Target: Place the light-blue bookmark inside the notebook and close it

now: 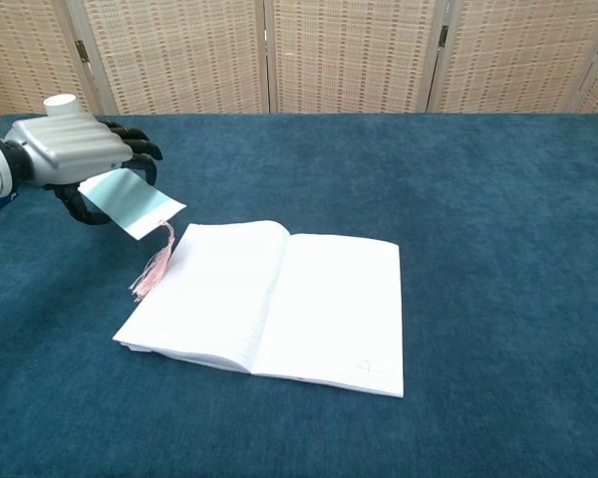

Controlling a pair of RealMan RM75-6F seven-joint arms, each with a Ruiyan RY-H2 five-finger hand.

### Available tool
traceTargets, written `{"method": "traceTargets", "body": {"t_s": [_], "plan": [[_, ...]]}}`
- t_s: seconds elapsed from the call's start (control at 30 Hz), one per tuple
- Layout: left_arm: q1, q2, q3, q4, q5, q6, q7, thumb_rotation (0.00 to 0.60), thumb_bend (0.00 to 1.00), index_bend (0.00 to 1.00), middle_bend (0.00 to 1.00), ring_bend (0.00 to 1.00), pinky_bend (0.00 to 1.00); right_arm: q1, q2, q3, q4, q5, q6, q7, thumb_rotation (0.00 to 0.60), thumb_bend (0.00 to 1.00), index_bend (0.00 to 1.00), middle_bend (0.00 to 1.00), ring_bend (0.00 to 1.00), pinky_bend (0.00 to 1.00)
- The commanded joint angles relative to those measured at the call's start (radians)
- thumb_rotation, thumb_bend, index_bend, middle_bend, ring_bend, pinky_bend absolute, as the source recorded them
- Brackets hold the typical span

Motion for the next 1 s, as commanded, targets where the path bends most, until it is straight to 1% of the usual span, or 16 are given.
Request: {"method": "traceTargets", "body": {"t_s": [0.03,0.2,0.4,0.7,0.87,1.0], "plan": [[0.011,0.054,0.005,-0.102,0.047,0.053,0.029,0.600,0.30,0.38,0.13,0.08,0.16,-0.002,0.000,0.000,0.002,0.000,0.003,0.001,0.600,0.39,0.03,0.19,0.15,0.16],[0.022,0.108,0.016,-0.226,0.101,0.100,0.057,0.600,0.30,0.38,0.13,0.08,0.16,-0.005,-0.002,-0.002,0.005,0.002,0.007,0.006,0.600,0.39,0.03,0.19,0.15,0.16],[0.042,0.164,0.043,-0.379,0.183,0.153,0.109,0.600,0.30,0.39,0.13,0.08,0.16,-0.005,-0.004,-0.002,0.009,0.000,0.006,0.007,0.600,0.39,0.03,0.19,0.15,0.16],[0.082,0.244,0.088,-0.645,0.248,0.174,0.255,0.600,0.30,0.39,0.13,0.08,0.16,-0.006,-0.002,-0.003,0.009,-0.001,0.009,0.008,0.600,0.39,0.03,0.19,0.15,0.16],[0.097,0.244,0.108,-0.737,0.263,0.158,0.319,0.600,0.30,0.39,0.13,0.08,0.16,-0.007,-0.005,-0.003,0.016,0.001,0.008,0.016,0.600,0.39,0.03,0.19,0.15,0.16],[0.095,0.200,0.106,-0.751,0.263,0.130,0.377,0.600,0.30,0.39,0.13,0.08,0.16,-0.005,-0.003,-0.001,0.021,0.004,0.006,0.024,0.600,0.39,0.03,0.19,0.15,0.16]]}}
